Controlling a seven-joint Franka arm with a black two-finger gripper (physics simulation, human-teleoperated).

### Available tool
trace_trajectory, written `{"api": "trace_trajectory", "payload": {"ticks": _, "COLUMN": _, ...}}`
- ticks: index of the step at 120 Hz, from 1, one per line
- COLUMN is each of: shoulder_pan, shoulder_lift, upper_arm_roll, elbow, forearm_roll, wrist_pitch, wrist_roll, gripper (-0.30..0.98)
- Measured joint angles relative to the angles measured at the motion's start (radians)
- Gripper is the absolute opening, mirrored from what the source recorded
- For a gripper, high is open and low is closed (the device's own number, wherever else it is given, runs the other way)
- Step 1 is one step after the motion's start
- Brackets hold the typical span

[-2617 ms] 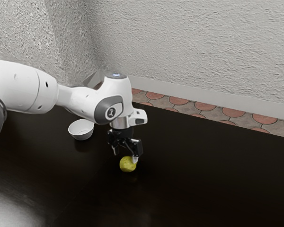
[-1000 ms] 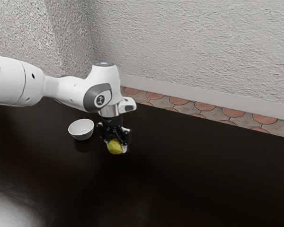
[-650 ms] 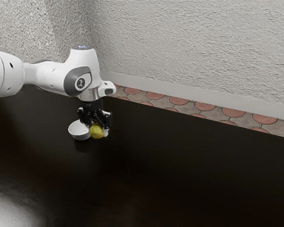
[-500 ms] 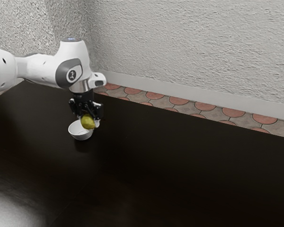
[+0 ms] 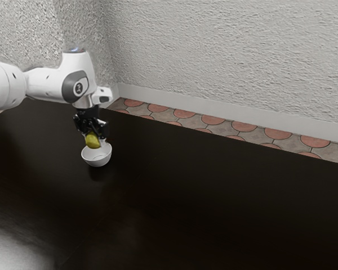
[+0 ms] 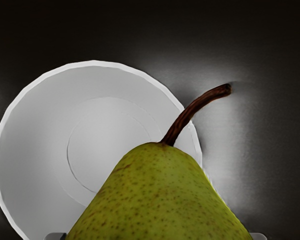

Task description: Place the pear in the bowl.

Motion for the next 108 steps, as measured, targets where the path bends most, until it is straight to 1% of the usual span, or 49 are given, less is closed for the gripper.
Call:
{"api": "trace_trajectory", "payload": {"ticks": 44, "shoulder_pan": 0.034, "shoulder_lift": 0.034, "upper_arm_roll": 0.000, "elbow": 0.025, "forearm_roll": 0.017, "wrist_pitch": -0.002, "wrist_roll": 0.104, "gripper": 0.40}}
{"api": "trace_trajectory", "payload": {"ticks": 66, "shoulder_pan": 0.029, "shoulder_lift": 0.049, "upper_arm_roll": -0.002, "elbow": 0.028, "forearm_roll": 0.012, "wrist_pitch": 0.001, "wrist_roll": 0.136, "gripper": 0.56}}
{"api": "trace_trajectory", "payload": {"ticks": 92, "shoulder_pan": 0.028, "shoulder_lift": 0.044, "upper_arm_roll": -0.008, "elbow": 0.024, "forearm_roll": 0.007, "wrist_pitch": 0.005, "wrist_roll": 0.164, "gripper": 0.64}}
{"api": "trace_trajectory", "payload": {"ticks": 98, "shoulder_pan": 0.033, "shoulder_lift": 0.023, "upper_arm_roll": -0.037, "elbow": 0.000, "forearm_roll": 0.000, "wrist_pitch": 0.006, "wrist_roll": 0.161, "gripper": 0.65}}
{"api": "trace_trajectory", "payload": {"ticks": 108, "shoulder_pan": 0.033, "shoulder_lift": -0.054, "upper_arm_roll": -0.075, "elbow": -0.064, "forearm_roll": -0.006, "wrist_pitch": 0.003, "wrist_roll": 0.146, "gripper": 0.66}}
